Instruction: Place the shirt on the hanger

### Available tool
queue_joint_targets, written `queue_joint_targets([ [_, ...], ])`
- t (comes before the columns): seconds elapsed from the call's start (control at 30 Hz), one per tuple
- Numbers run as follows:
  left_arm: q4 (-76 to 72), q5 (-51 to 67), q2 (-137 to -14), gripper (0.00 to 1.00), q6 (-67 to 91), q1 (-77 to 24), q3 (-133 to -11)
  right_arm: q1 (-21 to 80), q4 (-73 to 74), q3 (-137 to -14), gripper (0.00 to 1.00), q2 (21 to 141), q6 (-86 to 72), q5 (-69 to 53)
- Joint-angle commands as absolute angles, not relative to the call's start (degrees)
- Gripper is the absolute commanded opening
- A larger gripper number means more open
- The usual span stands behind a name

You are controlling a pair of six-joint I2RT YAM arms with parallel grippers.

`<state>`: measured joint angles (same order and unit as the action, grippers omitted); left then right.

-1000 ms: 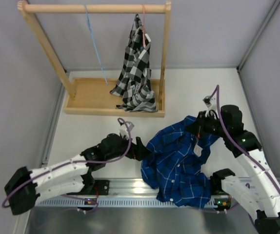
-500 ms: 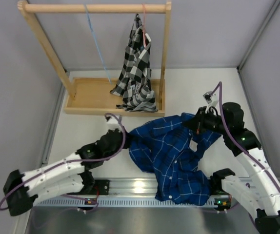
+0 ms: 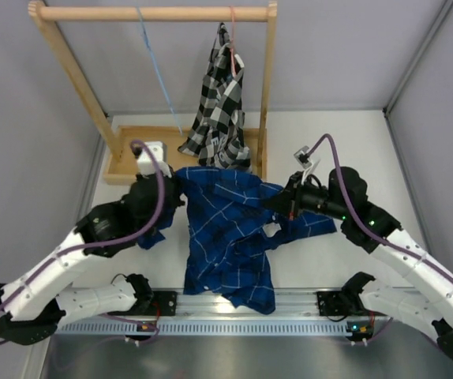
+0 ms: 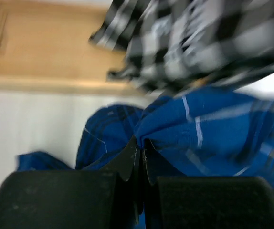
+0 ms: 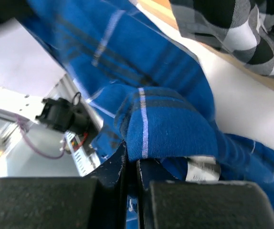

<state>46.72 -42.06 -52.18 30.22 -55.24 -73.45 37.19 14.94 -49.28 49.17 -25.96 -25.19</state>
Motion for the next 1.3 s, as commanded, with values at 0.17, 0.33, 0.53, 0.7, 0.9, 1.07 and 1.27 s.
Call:
queue_joint_targets([
  [0.17,53.9,-54.2,-50.5,0.0,47.1,-52.3,-54.0,50.5,-6.2,-41.2,0.44,60.9,-32.3,-13.2],
  [0.33,53.9,-54.8,-48.0,0.0,48.4,-49.2,-51.3,49.6,-3.2,-36.9,0.75,57.8,-30.3,-10.7],
  [0.53,53.9,-54.8,-46.1,0.0,50.4,-49.0,-49.6,42.8,12.6,-33.2,0.81,43.5,-24.9,-1.4],
  [0.7,53.7,-54.2,-46.2,0.0,51.2,-49.0,-49.3,26.2,12.5,-30.7,0.74,48.0,-23.9,-11.8],
  [0.9,53.0,-53.1,-46.8,0.0,50.6,-49.0,-49.9,25.9,3.1,-33.4,0.61,64.1,-21.9,-20.7],
  [1.07,53.0,-53.3,-45.9,0.0,51.0,-49.0,-49.4,26.5,-3.9,-34.8,0.46,74.4,-23.0,-21.8],
  [1.27,53.3,-56.1,-44.0,0.0,49.7,-48.6,-51.6,29.3,-0.7,-38.1,0.0,70.9,-21.8,-17.5],
])
